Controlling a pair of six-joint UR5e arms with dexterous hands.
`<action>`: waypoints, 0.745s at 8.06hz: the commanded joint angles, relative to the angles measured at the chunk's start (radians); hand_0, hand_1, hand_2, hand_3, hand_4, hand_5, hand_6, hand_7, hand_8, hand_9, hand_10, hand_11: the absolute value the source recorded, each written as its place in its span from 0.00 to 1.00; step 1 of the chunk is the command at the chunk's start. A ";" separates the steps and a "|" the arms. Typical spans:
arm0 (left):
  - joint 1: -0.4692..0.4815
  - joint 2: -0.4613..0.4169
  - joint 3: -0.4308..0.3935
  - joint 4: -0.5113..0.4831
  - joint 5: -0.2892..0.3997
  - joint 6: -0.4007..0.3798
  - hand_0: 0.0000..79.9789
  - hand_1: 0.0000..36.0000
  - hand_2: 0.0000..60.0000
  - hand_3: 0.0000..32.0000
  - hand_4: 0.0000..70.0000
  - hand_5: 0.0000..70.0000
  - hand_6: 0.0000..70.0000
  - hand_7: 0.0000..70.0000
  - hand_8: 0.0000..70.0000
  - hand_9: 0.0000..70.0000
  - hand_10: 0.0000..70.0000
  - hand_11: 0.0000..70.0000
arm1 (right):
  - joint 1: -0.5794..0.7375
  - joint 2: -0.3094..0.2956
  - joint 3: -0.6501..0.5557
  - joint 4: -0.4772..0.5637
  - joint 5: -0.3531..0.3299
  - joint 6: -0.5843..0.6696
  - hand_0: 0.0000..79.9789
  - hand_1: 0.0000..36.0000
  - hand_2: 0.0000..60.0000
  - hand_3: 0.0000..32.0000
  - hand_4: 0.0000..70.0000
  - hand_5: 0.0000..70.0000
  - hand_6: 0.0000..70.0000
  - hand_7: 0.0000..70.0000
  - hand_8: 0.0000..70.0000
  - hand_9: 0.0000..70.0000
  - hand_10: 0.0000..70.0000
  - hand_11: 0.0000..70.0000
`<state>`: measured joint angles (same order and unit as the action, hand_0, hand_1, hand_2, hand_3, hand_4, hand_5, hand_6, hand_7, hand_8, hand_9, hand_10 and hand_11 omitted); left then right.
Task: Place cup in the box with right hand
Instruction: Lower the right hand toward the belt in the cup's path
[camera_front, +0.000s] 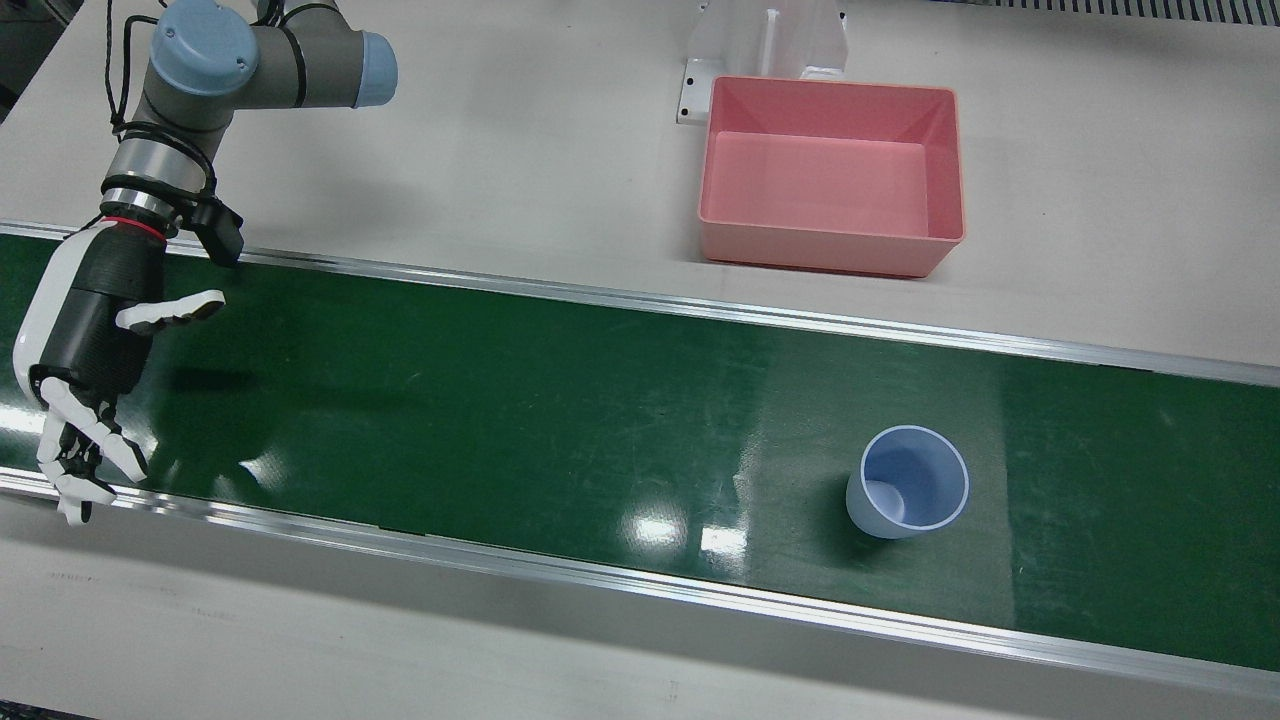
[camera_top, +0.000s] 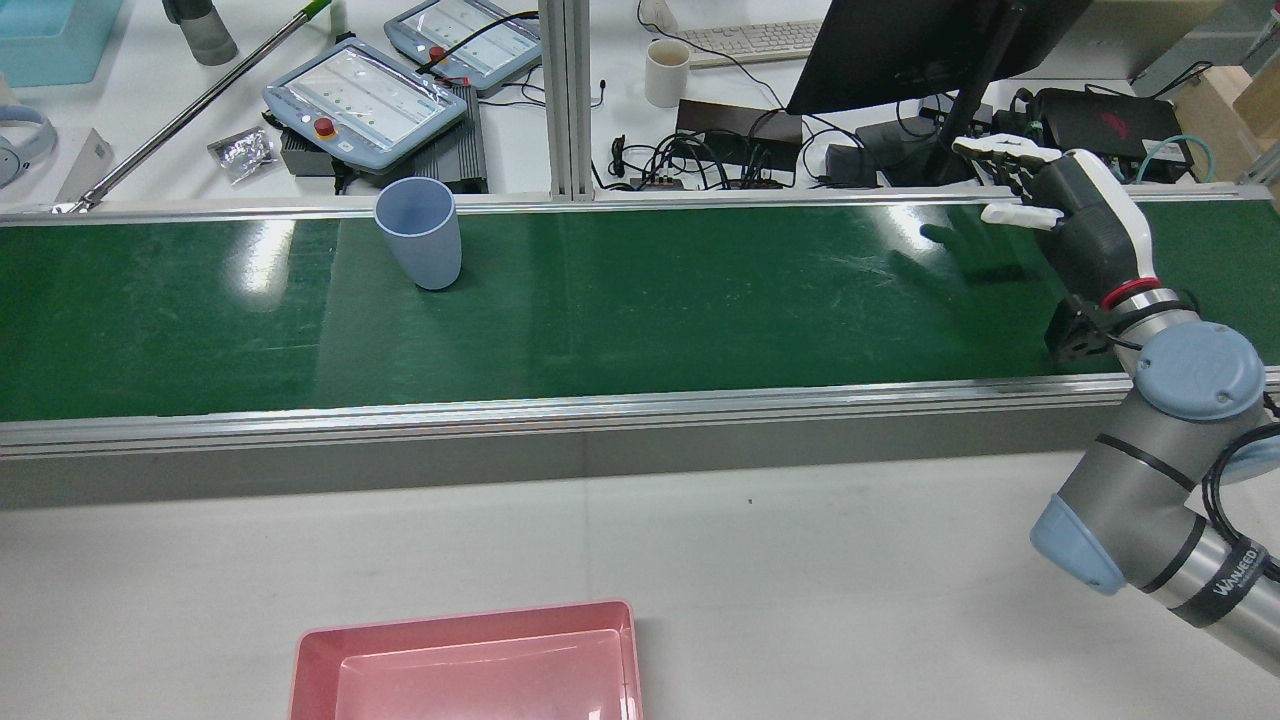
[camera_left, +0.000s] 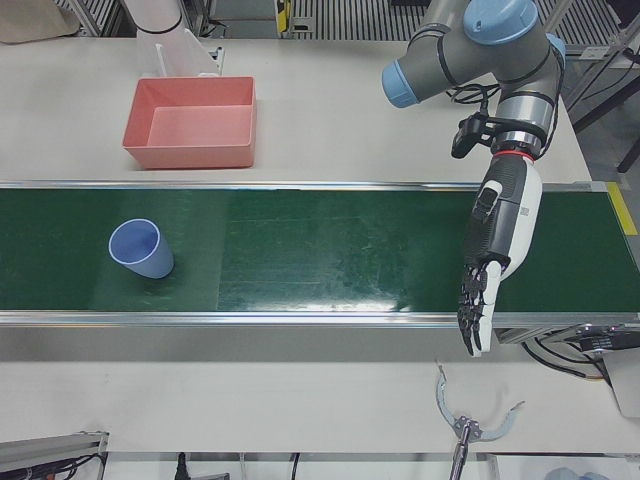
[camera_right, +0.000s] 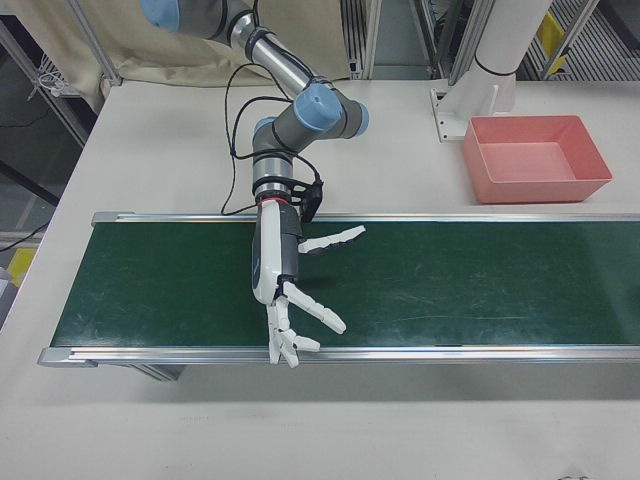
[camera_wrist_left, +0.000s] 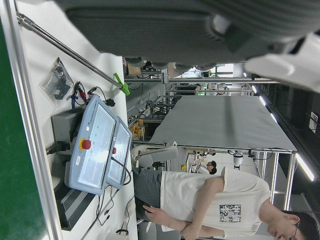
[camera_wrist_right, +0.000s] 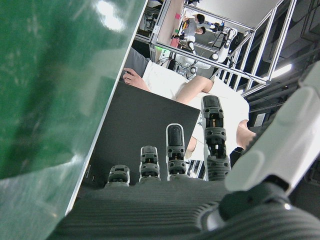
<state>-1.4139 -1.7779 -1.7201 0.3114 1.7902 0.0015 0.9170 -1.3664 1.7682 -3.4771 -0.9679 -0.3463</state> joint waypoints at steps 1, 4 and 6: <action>0.001 0.000 0.001 0.000 0.000 0.000 0.00 0.00 0.00 0.00 0.00 0.00 0.00 0.00 0.00 0.00 0.00 0.00 | -0.009 -0.002 -0.007 0.001 0.000 -0.025 0.53 0.00 0.00 0.21 0.39 0.03 0.10 0.57 0.11 0.23 0.05 0.08; 0.001 0.000 -0.001 0.000 0.000 0.000 0.00 0.00 0.00 0.00 0.00 0.00 0.00 0.00 0.00 0.00 0.00 0.00 | -0.009 0.004 -0.007 0.001 0.002 -0.040 0.53 0.00 0.00 0.19 0.40 0.03 0.10 0.57 0.11 0.23 0.06 0.09; 0.000 0.000 0.001 0.000 0.000 0.000 0.00 0.00 0.00 0.00 0.00 0.00 0.00 0.00 0.00 0.00 0.00 0.00 | -0.009 0.021 -0.006 0.001 0.000 -0.068 0.53 0.00 0.00 0.16 0.43 0.03 0.11 0.58 0.11 0.23 0.06 0.09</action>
<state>-1.4137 -1.7779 -1.7207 0.3114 1.7902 0.0016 0.9086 -1.3606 1.7615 -3.4760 -0.9669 -0.3913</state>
